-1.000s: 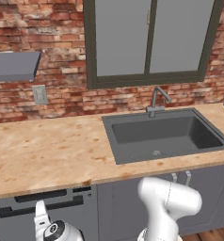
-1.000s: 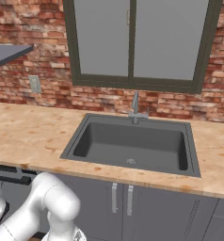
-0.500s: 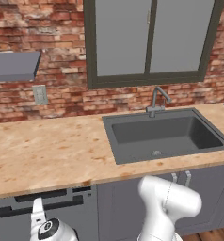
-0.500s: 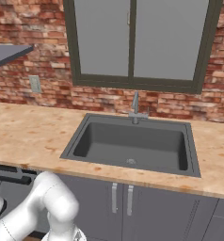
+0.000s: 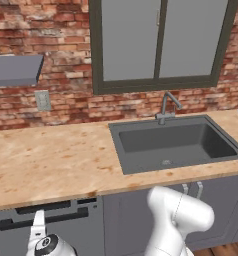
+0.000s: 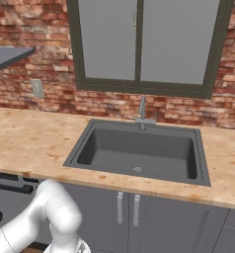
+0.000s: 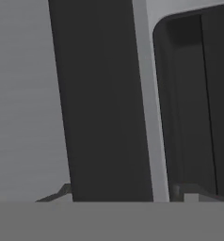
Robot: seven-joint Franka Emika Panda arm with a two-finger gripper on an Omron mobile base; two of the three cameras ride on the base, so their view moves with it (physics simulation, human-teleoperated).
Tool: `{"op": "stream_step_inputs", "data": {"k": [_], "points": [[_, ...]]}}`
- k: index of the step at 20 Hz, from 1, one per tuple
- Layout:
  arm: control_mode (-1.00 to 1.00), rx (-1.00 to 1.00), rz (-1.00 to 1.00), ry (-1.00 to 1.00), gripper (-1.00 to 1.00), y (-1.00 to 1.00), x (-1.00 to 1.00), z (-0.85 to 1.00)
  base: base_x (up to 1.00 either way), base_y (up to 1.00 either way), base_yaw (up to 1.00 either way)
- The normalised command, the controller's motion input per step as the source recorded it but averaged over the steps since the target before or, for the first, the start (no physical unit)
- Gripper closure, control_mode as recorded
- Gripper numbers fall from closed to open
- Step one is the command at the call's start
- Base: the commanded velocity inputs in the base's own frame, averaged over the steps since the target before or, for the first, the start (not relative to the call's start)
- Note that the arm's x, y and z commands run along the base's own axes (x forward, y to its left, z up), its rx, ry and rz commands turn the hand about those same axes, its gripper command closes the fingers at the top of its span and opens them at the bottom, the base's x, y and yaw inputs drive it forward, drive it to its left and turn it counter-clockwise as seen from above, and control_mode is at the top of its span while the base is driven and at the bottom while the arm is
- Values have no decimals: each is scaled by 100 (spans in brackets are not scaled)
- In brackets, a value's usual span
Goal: Open the dishwasher door and pull out the top rack.
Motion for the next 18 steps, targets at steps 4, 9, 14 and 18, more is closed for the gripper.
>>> {"op": "stream_step_inputs", "data": {"k": [4,9,14,18], "points": [[-100,5,0,-3,100,19,9,-35,0,0,0],[-100,4,1,-10,100,42,-42,-52,0,0,0],[-100,0,0,-4,100,48,-57,-59,0,0,0],[-100,0,0,-5,100,44,-62,-61,0,0,0]]}}
